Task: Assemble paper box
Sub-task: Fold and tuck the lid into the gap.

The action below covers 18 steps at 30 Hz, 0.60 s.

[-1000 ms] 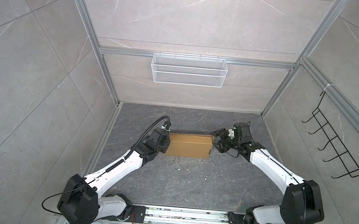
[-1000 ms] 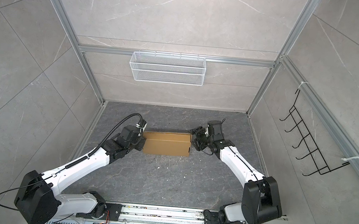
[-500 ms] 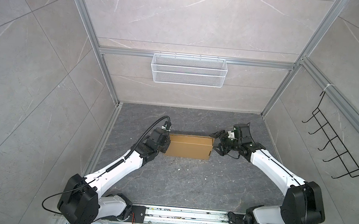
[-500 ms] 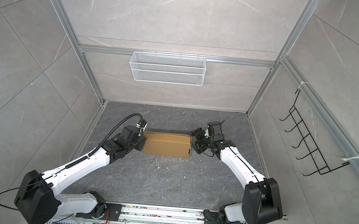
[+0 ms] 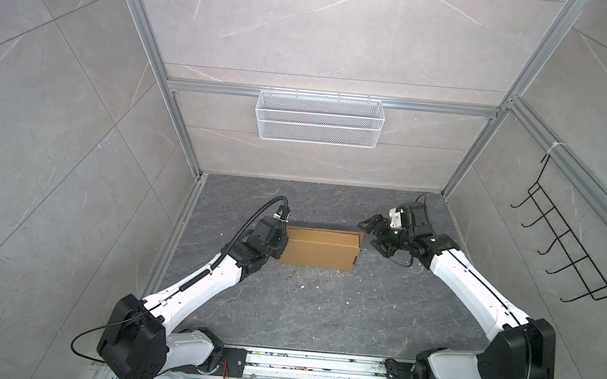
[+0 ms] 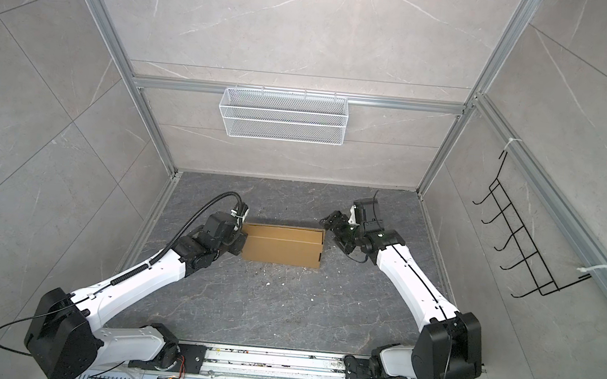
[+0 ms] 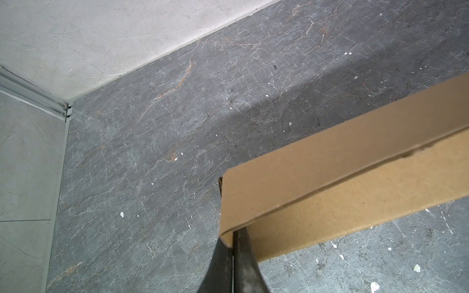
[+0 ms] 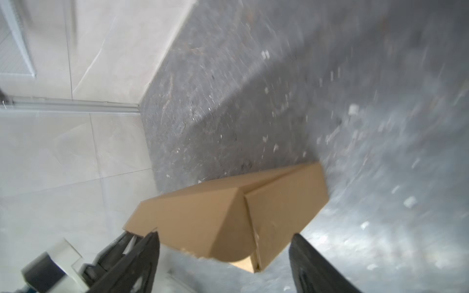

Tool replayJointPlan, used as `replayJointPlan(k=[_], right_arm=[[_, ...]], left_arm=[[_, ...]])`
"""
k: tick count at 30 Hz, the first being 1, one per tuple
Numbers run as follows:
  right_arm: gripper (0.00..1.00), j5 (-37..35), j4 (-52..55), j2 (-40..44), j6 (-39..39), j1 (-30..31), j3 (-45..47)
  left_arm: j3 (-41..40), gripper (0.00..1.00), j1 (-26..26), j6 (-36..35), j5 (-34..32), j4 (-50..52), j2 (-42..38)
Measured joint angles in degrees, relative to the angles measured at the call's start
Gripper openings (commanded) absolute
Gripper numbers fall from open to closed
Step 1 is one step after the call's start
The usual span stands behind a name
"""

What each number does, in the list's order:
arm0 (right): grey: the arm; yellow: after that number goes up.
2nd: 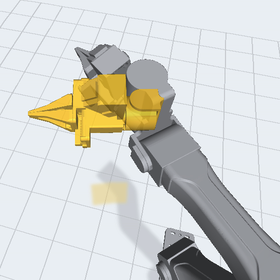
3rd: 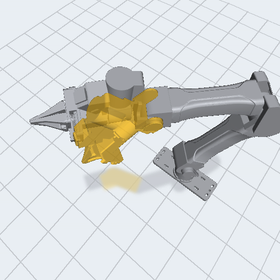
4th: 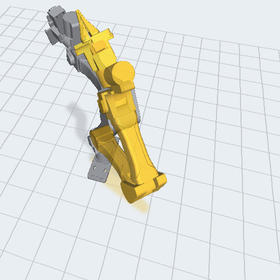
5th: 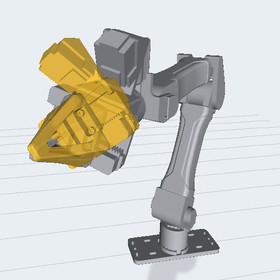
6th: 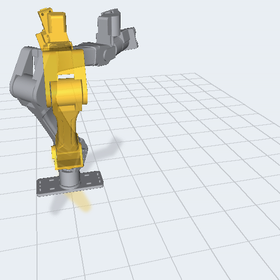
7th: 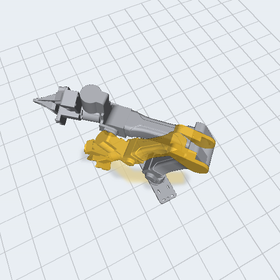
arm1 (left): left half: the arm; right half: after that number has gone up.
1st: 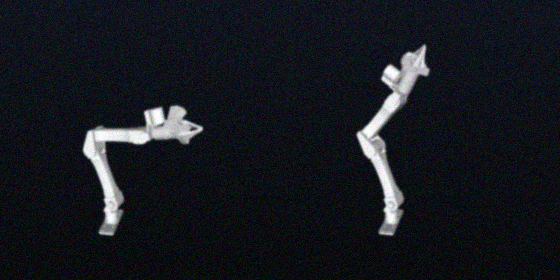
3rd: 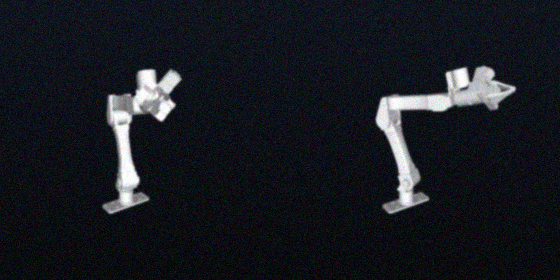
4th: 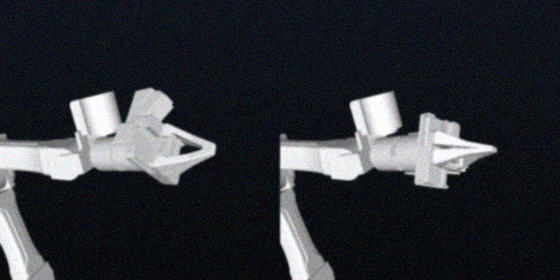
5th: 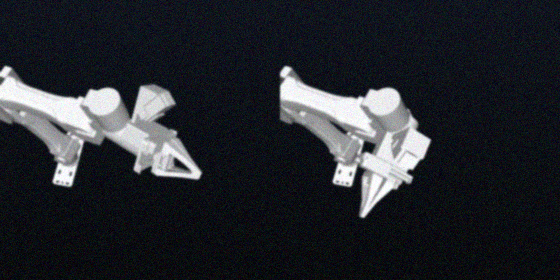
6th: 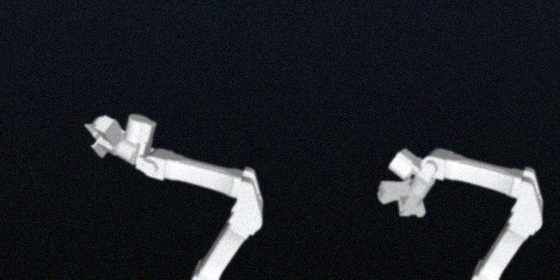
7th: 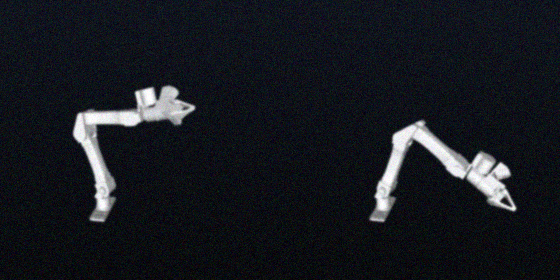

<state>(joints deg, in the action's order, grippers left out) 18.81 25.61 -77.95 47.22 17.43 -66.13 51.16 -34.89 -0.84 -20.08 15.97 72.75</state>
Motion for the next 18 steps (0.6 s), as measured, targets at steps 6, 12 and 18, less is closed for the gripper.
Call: replayJointPlan(k=[6,12,18], right_arm=[[0.82,-1.7,2.1,3.3,-28.2,0.2,-5.6],[0.83,-5.4,7.8,6.5,-55.2,7.3,-5.7],[0.85,-16.3,12.9,5.0,-77.2,17.9,-5.7]], left_arm=[[0.0,0.0,0.0,0.0,0.0,0.0,0.0],[0.7,0.0,0.0,-0.4,0.0,0.7,0.5],[1.4,0.0,0.0,-0.7,0.0,1.2,1.0]])
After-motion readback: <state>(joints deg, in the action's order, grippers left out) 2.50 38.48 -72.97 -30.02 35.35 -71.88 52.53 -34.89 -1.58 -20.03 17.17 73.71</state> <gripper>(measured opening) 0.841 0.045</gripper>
